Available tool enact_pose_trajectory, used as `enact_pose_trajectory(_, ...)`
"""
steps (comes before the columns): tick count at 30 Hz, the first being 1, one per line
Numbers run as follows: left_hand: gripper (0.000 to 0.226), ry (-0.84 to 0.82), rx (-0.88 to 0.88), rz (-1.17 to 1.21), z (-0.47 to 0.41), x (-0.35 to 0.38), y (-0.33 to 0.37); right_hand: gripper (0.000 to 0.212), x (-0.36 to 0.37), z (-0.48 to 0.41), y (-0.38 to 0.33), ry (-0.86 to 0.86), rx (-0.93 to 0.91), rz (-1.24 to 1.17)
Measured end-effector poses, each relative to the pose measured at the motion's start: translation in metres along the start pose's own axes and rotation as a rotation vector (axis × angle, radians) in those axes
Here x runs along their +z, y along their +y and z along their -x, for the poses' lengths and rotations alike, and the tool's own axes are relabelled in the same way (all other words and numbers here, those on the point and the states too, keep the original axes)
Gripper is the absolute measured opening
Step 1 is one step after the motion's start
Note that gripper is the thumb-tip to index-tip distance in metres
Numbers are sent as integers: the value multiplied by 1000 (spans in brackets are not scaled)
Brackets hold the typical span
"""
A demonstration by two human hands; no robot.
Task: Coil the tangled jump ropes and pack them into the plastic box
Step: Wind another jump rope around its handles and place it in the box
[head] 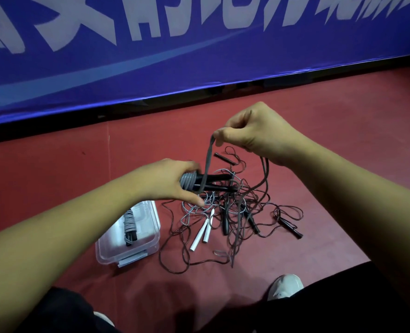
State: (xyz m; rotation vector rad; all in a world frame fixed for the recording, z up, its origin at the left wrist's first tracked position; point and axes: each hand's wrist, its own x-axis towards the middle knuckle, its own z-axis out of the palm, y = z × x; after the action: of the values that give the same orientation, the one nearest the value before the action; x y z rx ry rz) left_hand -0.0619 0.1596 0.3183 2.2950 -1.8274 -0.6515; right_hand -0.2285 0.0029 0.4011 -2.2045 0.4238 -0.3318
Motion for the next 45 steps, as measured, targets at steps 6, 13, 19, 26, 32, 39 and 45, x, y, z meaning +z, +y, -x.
enact_pose_trajectory(6,47,43,81,-9,2,-3,9,22,2,-5,12,53,29,-48)
enact_pose_trajectory(13,26,61,285,279,13,-8,14,24,-2,-11,20,50,67,-112)
enact_pose_trajectory(19,23,135,251,381,17,-9,16,24,-1,-13,32,32,116,-175)
enact_pose_trajectory(26,26,164,225,533,16,-7,30,25,0,-15,38,29,114,-179)
enact_pose_trajectory(32,22,333,205,996,15,-16,33,6,5,-16,60,-55,193,-286)
enact_pose_trajectory(39,35,405,242,1276,4,-22,16,28,17,-12,59,-309,184,-349)
enact_pose_trajectory(45,16,507,120,1359,2,-30,8,17,8,-9,53,-313,203,-385)
